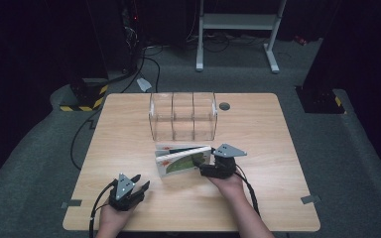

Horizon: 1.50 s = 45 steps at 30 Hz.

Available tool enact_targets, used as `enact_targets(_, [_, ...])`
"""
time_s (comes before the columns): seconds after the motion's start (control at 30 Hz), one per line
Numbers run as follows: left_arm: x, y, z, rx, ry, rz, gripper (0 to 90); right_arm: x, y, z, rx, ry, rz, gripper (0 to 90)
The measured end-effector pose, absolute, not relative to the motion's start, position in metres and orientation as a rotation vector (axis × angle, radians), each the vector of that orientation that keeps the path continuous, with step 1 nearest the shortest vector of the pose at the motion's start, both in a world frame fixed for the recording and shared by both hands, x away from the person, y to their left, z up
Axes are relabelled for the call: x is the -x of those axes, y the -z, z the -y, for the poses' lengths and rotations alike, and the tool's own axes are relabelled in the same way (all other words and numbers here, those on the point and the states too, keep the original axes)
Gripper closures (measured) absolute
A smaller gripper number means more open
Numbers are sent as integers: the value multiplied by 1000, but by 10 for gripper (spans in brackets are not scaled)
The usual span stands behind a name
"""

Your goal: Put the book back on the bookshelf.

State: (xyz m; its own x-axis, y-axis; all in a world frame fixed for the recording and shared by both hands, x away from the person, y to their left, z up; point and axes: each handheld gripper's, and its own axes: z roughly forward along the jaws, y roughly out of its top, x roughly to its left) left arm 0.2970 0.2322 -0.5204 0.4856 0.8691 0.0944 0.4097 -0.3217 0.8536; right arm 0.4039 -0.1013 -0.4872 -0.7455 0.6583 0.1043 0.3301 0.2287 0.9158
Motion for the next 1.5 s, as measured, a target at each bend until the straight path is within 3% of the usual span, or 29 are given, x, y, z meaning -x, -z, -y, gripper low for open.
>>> enact_targets(0.57, [-316, 525, -239, -1886, -781, -1230, 479, -378, 488, 102, -904, -1501, -2169, 388])
enact_targets(0.73, [-326, 526, -245, -1895, -733, -1316, 410, -366, 488, 100, -897, -1503, -2170, 424])
enact_targets(1.13, [-328, 527, -249, -1893, -677, -1340, 396, -364, 486, 83, -873, -1489, -2190, 358])
enact_targets(1.5, [-328, 527, -250, -1890, -657, -1346, 393, -359, 486, 85, -803, -1519, -2202, 586])
